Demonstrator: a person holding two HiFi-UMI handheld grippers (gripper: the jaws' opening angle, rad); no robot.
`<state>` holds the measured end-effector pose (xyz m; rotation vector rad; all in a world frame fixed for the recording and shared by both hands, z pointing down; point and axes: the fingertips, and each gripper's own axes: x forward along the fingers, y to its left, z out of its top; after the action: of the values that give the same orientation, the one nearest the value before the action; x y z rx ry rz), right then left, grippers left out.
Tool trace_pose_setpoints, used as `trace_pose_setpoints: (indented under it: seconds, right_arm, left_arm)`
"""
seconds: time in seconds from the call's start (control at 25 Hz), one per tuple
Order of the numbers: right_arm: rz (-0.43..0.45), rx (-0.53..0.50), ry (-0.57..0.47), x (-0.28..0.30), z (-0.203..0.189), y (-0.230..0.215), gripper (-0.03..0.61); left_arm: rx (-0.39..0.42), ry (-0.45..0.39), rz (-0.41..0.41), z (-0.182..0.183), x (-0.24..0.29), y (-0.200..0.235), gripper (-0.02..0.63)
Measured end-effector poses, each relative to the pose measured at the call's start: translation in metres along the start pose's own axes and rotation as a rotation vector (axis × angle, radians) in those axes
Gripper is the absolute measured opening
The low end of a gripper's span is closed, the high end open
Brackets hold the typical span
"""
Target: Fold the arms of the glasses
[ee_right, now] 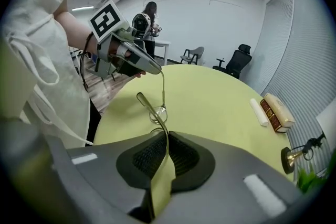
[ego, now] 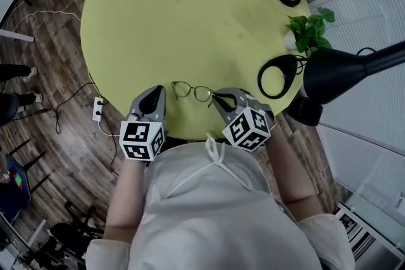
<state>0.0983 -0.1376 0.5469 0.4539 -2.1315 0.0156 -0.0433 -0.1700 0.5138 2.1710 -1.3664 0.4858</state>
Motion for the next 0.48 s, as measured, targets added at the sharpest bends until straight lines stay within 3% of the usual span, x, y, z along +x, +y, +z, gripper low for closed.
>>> trace_pose_setpoints:
  seconds: [0.48]
  right_arm:
    - [-0.009, -0.049, -0.028, -0.005, -0.003, -0.001, 0.015]
  left_arm:
    - [-0.035, 0.011, -0.022, 0.01, 0.012, -0.002, 0.006]
